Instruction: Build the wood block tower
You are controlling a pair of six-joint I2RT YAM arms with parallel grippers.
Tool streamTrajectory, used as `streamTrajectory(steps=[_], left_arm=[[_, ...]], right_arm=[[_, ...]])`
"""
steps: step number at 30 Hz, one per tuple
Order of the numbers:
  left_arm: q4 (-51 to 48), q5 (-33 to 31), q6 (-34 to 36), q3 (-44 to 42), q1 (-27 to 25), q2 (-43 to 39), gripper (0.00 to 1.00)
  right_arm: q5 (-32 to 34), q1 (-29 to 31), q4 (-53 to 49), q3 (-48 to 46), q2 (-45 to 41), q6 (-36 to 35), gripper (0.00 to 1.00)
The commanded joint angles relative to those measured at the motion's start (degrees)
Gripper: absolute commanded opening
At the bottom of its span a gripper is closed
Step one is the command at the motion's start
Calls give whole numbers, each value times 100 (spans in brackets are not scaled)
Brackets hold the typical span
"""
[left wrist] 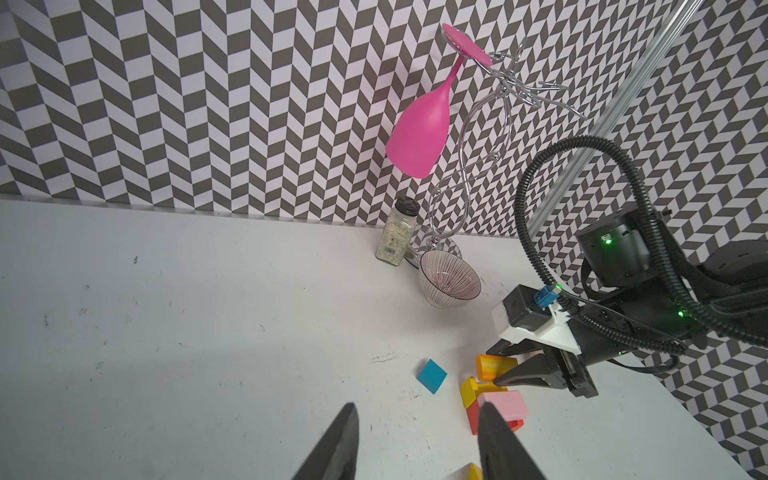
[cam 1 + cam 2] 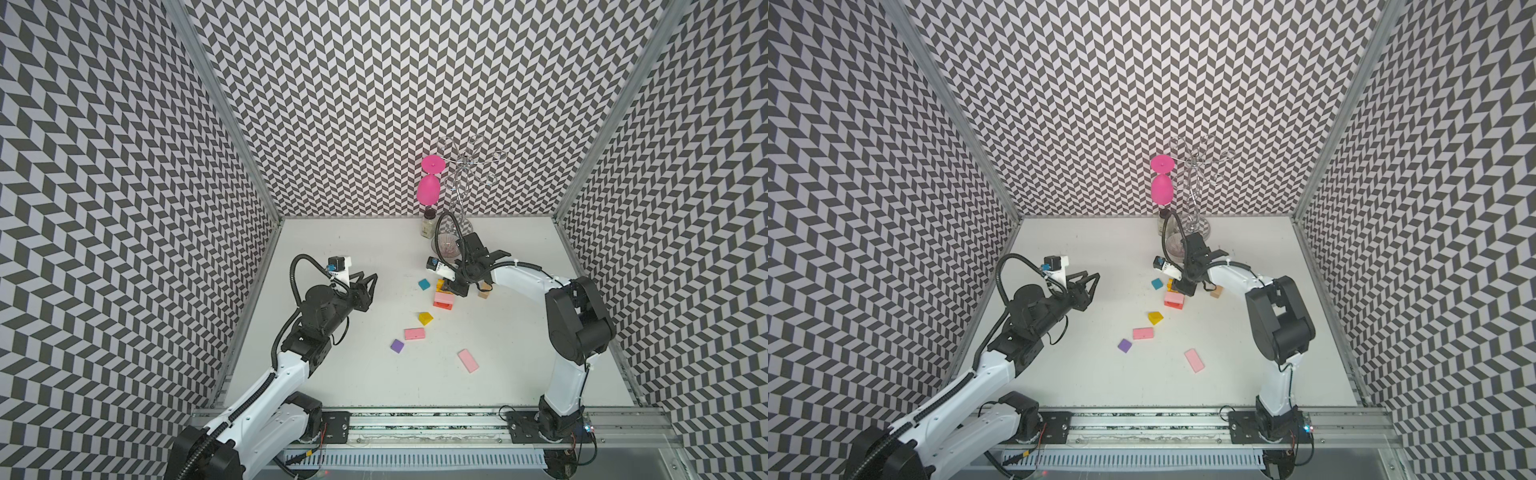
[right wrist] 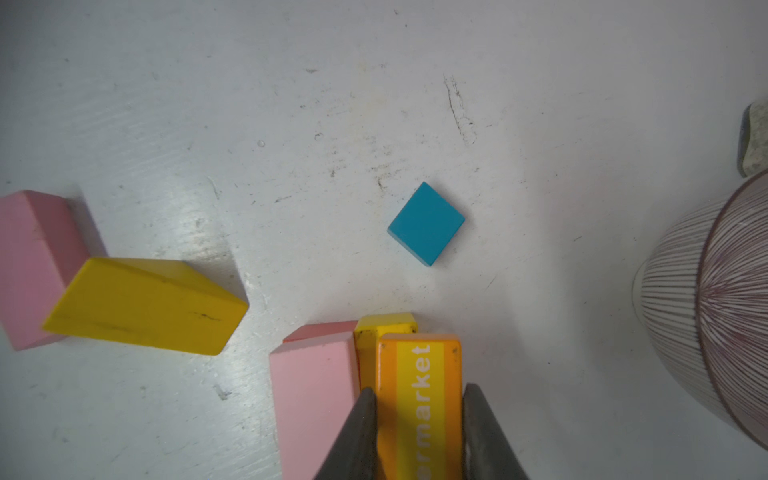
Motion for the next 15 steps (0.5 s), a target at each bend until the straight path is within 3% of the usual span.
streamTrajectory(steps=[1, 15], left_arm=[[142, 100, -23, 13, 14, -75, 48], [144, 123, -43, 40, 14, -61, 48]], right_arm=[[-159, -27, 251, -62, -206, -74, 0], [-265, -60, 419, -255, -197, 13, 0]])
